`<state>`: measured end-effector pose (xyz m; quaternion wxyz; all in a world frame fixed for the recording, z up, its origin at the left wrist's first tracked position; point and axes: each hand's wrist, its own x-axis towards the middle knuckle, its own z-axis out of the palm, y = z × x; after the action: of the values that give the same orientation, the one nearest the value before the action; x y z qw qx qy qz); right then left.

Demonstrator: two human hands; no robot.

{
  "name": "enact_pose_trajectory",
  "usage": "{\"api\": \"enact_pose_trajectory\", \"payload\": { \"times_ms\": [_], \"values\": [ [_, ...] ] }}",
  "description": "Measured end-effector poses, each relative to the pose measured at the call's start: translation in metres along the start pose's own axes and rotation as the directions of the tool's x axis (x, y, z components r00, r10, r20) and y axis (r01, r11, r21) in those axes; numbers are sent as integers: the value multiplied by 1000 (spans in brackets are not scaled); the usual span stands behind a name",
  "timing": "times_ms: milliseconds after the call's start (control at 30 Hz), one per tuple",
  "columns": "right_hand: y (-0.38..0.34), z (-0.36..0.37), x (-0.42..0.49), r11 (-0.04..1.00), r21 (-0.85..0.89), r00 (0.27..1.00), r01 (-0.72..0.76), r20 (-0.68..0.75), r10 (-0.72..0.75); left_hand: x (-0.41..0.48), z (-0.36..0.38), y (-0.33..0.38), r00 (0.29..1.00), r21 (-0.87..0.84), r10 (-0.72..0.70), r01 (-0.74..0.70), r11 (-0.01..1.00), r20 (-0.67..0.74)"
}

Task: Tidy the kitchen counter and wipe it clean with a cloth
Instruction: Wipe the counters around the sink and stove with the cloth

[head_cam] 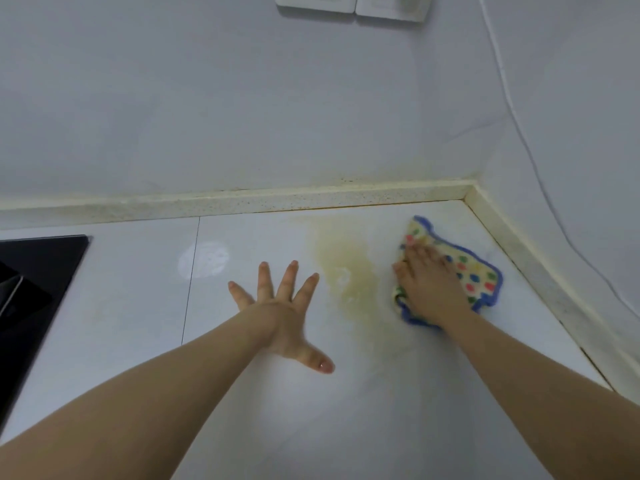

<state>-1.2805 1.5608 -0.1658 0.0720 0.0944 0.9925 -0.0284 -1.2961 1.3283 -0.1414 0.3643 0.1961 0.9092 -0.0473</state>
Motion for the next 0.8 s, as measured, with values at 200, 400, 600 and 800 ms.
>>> {"api": "enact_pose_trajectory", "payload": {
  "times_ms": [200, 400, 600, 800],
  "values": [
    [-44, 15, -43, 961, 31, 962, 274, 14, -274, -3, 0, -4, 999, -35, 30, -31, 999, -14],
    [-22, 11, -33, 931, 166, 943, -325, -14, 332, -5, 3, -7, 994, -107, 45, -55, 993, -95],
    [-96, 33, -76, 995, 91, 996, -48, -73, 55, -9, 0, -13, 997, -42, 37, -40, 998, -74],
    [-57, 10, -45, 917, 171, 930, -360, -8, 366, -14, 4, -49, 992, 3, -81, 82, 997, -98]
  ]
}}
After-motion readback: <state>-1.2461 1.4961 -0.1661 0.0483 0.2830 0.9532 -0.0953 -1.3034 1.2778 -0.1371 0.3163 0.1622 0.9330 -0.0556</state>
